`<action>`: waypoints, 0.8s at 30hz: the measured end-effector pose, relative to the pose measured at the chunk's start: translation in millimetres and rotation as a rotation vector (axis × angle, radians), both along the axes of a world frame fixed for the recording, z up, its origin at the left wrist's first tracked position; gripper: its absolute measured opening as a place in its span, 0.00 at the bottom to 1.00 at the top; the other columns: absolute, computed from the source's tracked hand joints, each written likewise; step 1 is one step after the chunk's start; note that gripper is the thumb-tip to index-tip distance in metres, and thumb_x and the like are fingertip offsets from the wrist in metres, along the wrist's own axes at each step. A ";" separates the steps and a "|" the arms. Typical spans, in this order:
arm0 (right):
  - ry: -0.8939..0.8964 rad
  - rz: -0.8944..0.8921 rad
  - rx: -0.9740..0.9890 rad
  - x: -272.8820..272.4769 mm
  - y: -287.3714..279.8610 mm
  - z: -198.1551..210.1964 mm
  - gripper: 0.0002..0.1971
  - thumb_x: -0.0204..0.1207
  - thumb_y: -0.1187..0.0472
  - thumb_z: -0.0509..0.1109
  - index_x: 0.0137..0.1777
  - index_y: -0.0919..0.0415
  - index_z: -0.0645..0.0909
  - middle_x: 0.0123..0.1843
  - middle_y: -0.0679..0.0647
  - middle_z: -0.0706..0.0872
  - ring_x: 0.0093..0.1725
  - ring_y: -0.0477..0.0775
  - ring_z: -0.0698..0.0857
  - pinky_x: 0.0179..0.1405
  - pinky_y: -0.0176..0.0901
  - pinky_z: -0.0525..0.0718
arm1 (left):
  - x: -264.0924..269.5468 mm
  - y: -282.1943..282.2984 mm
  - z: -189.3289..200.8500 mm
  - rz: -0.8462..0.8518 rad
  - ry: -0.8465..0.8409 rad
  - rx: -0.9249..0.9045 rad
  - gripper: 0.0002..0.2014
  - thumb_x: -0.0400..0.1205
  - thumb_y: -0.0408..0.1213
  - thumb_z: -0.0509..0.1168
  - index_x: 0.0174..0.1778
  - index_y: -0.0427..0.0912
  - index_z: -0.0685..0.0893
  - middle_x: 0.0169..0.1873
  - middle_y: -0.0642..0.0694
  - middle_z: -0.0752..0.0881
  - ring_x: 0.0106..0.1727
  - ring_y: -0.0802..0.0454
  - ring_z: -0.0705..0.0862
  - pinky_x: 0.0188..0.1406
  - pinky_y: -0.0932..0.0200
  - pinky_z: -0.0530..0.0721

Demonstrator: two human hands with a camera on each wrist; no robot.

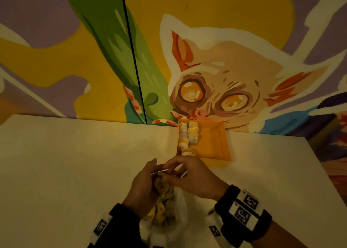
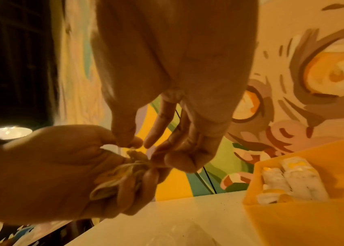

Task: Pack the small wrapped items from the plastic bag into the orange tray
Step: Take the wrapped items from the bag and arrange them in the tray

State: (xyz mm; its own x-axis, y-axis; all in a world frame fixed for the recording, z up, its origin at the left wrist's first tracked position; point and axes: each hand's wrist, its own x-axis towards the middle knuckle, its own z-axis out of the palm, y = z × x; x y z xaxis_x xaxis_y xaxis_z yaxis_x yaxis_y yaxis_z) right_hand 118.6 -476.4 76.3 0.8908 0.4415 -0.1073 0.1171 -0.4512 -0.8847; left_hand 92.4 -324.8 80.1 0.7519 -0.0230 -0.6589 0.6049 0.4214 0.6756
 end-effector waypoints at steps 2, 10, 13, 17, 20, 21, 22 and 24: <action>-0.041 0.017 -0.027 -10.1 1.4 -0.2 0.12 0.72 0.57 0.79 0.55 0.54 0.86 0.46 0.40 0.84 0.41 0.33 0.83 0.36 0.25 0.79 | -4.5 -0.6 2.6 -0.023 -0.011 0.001 0.24 0.88 0.48 0.53 0.58 0.31 0.85 0.50 0.30 0.90 0.50 0.36 0.88 0.42 0.49 0.84; -0.094 -0.142 0.035 -25.2 -6.6 -0.8 0.03 0.79 0.57 0.72 0.48 0.53 0.88 0.44 0.43 0.88 0.42 0.39 0.85 0.39 0.28 0.81 | -22.0 -1.7 4.7 -0.104 -0.037 0.021 0.20 0.88 0.43 0.54 0.52 0.31 0.86 0.36 0.37 0.90 0.32 0.45 0.87 0.26 0.56 0.82; -0.073 -0.186 0.079 -26.4 -10.4 1.6 0.02 0.79 0.58 0.73 0.47 0.50 0.86 0.44 0.42 0.88 0.40 0.40 0.85 0.39 0.31 0.82 | -25.6 -2.2 2.8 -0.154 -0.057 0.057 0.19 0.87 0.41 0.55 0.54 0.32 0.87 0.40 0.35 0.90 0.36 0.43 0.85 0.31 0.55 0.79; -0.064 -0.274 0.105 -27.2 -12.8 4.0 0.04 0.78 0.58 0.74 0.43 0.47 0.85 0.39 0.42 0.86 0.36 0.41 0.85 0.35 0.31 0.81 | -27.9 -2.7 1.2 -0.199 -0.060 0.122 0.16 0.86 0.41 0.57 0.52 0.35 0.88 0.40 0.36 0.90 0.31 0.45 0.82 0.31 0.53 0.75; -0.091 -0.387 0.080 -26.5 -13.7 2.5 0.03 0.76 0.57 0.75 0.43 0.47 0.85 0.39 0.44 0.88 0.39 0.43 0.86 0.37 0.31 0.82 | -28.8 -0.1 -2.2 -0.185 -0.107 0.254 0.13 0.85 0.40 0.61 0.49 0.40 0.89 0.42 0.38 0.90 0.35 0.46 0.80 0.30 0.56 0.75; -0.099 -0.420 0.065 -26.7 -13.7 2.5 0.03 0.75 0.57 0.76 0.43 0.47 0.85 0.39 0.45 0.88 0.39 0.43 0.86 0.37 0.30 0.82 | -29.4 0.4 -2.7 -0.164 -0.135 0.298 0.10 0.84 0.38 0.62 0.49 0.41 0.89 0.43 0.38 0.90 0.35 0.46 0.79 0.29 0.57 0.74; -0.103 -0.449 0.052 -27.5 -13.7 2.7 0.03 0.74 0.57 0.76 0.43 0.47 0.85 0.39 0.46 0.88 0.39 0.43 0.86 0.37 0.29 0.82 | -29.9 1.4 -4.4 -0.143 -0.174 0.349 0.08 0.83 0.35 0.64 0.49 0.42 0.89 0.44 0.38 0.89 0.33 0.48 0.79 0.27 0.58 0.74; -0.090 -0.491 0.035 -29.4 -13.2 3.3 0.05 0.73 0.57 0.77 0.41 0.46 0.83 0.39 0.45 0.89 0.38 0.41 0.86 0.36 0.27 0.82 | -31.0 2.0 -6.2 -0.143 -0.292 0.491 0.07 0.80 0.32 0.68 0.51 0.46 0.86 0.45 0.42 0.88 0.27 0.55 0.80 0.23 0.61 0.76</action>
